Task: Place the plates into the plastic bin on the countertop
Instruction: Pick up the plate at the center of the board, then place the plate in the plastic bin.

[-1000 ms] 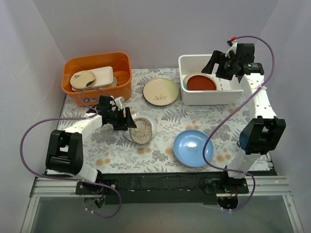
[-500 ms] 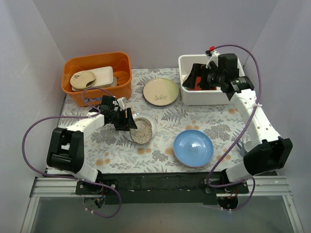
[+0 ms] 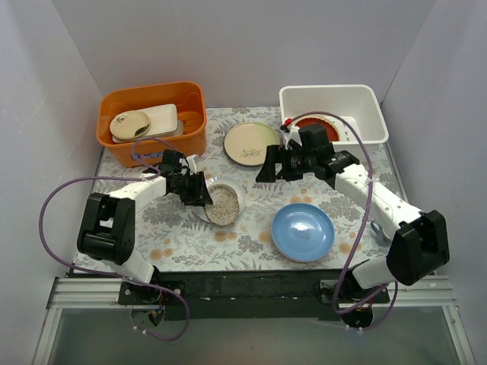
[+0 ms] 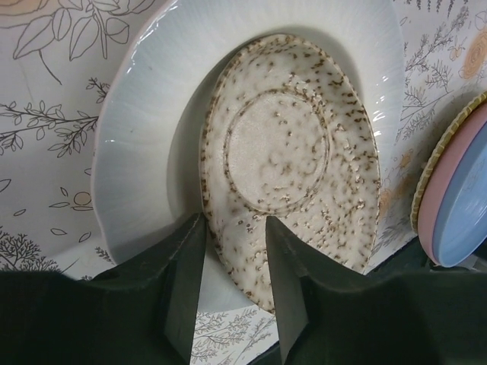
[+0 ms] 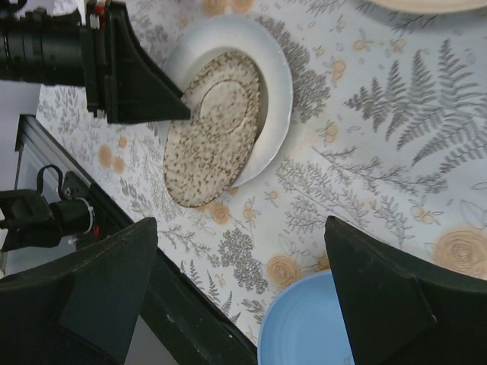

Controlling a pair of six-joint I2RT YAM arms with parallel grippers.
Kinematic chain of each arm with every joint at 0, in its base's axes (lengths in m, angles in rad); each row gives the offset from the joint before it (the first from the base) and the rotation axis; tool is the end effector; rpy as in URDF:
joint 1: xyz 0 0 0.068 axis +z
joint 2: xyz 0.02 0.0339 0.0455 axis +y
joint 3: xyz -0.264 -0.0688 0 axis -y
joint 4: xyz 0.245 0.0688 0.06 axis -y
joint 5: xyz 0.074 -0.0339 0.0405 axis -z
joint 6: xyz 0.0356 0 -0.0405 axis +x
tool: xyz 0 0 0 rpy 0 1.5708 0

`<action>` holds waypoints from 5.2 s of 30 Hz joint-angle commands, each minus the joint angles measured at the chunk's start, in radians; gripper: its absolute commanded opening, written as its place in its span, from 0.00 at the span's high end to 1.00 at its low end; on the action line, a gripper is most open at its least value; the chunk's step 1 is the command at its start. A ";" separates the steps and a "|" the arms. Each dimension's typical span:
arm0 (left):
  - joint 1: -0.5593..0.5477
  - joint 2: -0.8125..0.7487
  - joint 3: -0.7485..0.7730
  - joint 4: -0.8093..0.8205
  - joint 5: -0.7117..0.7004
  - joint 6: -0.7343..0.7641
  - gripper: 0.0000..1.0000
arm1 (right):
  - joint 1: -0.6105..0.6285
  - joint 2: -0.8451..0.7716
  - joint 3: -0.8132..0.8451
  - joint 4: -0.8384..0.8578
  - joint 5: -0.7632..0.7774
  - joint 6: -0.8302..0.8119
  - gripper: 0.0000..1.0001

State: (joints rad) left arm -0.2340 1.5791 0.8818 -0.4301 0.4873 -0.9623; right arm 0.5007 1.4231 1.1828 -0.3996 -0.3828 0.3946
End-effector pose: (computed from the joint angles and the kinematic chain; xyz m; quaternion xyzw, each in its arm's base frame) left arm 0.2819 -0.0843 0.1709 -0.2876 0.9035 -0.3146 0.0438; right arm 0.2737 0.1649 0.3107 -0.1318 0.8715 0.3440 0.3236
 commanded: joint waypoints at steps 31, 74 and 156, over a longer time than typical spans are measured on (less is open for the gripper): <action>-0.004 -0.131 0.006 0.043 0.039 0.002 1.00 | 0.145 0.077 -0.285 0.389 -0.199 0.201 0.04; -0.022 -0.286 -0.050 0.198 0.456 0.031 1.00 | 0.145 0.154 -0.308 0.584 -0.272 0.317 0.29; -0.031 -0.335 -0.040 0.166 0.260 0.057 0.02 | 0.047 0.183 -0.152 0.420 -0.304 0.202 0.99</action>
State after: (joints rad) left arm -0.2638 1.2942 0.8253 -0.2615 0.7547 -0.9150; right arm 0.5793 1.6257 0.9710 0.0174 -0.6601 0.6266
